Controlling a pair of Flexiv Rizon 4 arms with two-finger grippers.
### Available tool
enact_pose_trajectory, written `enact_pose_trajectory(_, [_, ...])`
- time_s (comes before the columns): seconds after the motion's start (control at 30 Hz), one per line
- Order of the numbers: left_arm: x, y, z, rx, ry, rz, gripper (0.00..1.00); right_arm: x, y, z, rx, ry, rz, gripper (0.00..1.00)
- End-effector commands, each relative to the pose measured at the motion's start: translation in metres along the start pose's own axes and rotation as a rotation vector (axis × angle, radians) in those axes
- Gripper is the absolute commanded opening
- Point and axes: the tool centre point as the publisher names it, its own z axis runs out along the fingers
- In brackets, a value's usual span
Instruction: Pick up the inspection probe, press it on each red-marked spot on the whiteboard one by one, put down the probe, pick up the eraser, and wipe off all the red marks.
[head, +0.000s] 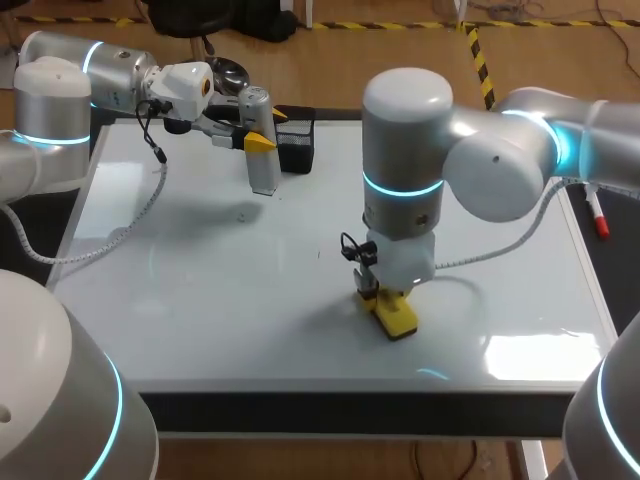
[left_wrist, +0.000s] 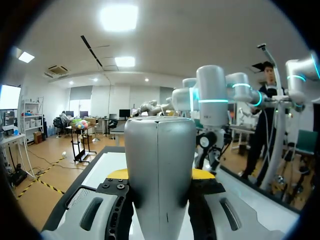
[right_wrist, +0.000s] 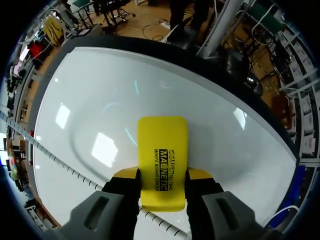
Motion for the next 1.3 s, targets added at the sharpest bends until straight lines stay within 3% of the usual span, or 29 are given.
enact_pose_trajectory(0.03, [0.000, -0.001, 0.000, -0.001, -0.001, 0.000, 0.00, 0.010, 0.005, 0.013, 0.006, 0.006, 0.003, 0.00])
enact_pose_trajectory(0.57, [0.000, -0.001, 0.000, -0.001, -0.001, 0.000, 0.00, 0.028, 0.003, -0.014, 0.040, 0.022, 0.043, 0.00])
enact_pose_trajectory(0.93, [0.000, -0.001, 0.000, -0.001, -0.001, 0.000, 0.00, 0.045, -0.017, -0.036, 0.021, 0.007, 0.038, 0.00])
enact_pose_trajectory(1.3, [0.000, -0.001, 0.000, -0.001, -0.001, 0.000, 0.00, 0.081, -0.044, -0.050, 0.006, -0.008, 0.054, 0.00])
